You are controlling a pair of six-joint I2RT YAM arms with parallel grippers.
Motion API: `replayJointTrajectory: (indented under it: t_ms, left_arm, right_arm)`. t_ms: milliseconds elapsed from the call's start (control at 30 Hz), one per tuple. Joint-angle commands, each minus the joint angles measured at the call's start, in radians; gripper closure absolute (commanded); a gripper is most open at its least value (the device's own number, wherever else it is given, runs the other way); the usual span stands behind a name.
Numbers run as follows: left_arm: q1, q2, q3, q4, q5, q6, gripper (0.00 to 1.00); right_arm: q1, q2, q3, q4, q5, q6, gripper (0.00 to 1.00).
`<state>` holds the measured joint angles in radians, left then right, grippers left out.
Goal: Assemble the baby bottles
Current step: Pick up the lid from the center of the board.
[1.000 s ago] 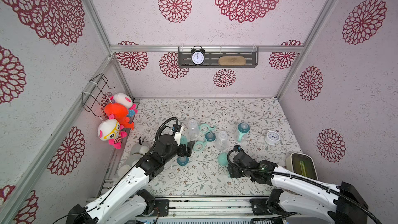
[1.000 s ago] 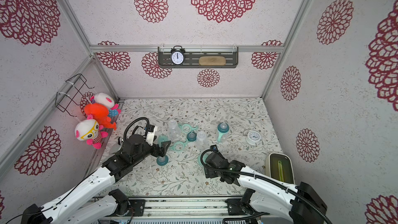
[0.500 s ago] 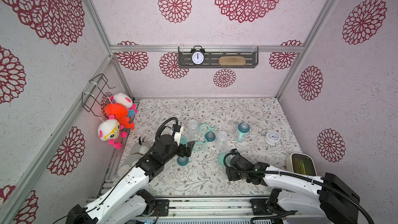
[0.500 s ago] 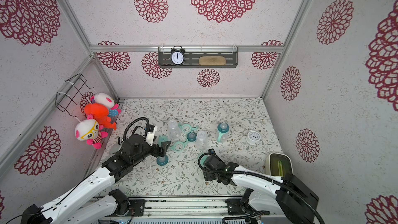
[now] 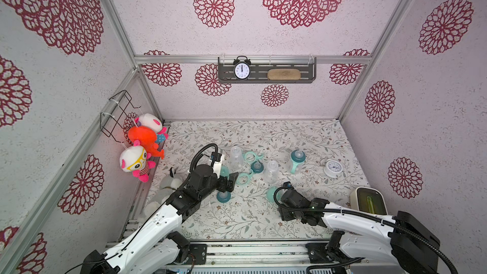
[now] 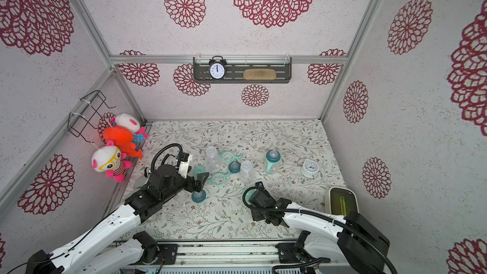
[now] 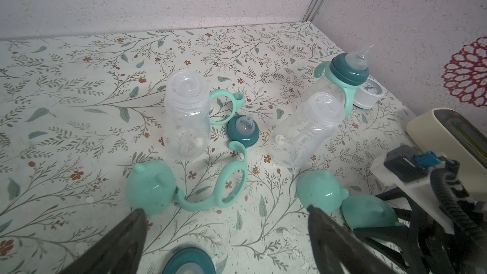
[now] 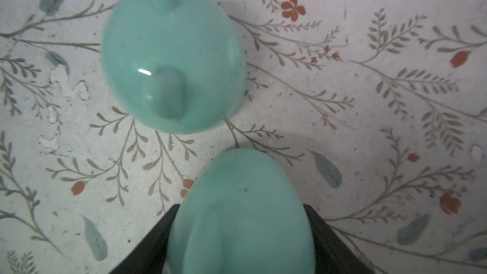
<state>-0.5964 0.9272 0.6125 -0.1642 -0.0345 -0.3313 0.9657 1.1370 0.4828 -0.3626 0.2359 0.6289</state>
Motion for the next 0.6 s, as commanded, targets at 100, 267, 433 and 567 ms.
replayJointTrajectory:
  t_ms: [100, 267, 433, 567]
  left_arm:
    - [0.011, -0.007, 0.023, -0.011, 0.007, -0.006, 0.02]
    - [0.012, -0.011, 0.021, -0.011, 0.007, -0.006, 0.02]
    - [0.012, -0.014, 0.02, -0.01, 0.006, -0.006, 0.02]
    - [0.011, -0.019, 0.018, -0.009, 0.005, -0.005, 0.02]
  right_arm:
    - [-0.006, -0.064, 0.125, -0.159, 0.062, -0.007, 0.32]
    - [-0.078, -0.112, 0.266, -0.32, 0.078, -0.043, 0.34]
    - [-0.207, -0.135, 0.401, -0.4, 0.036, -0.139, 0.35]
    - [-0.302, -0.101, 0.51, -0.443, 0.042, -0.226, 0.35]
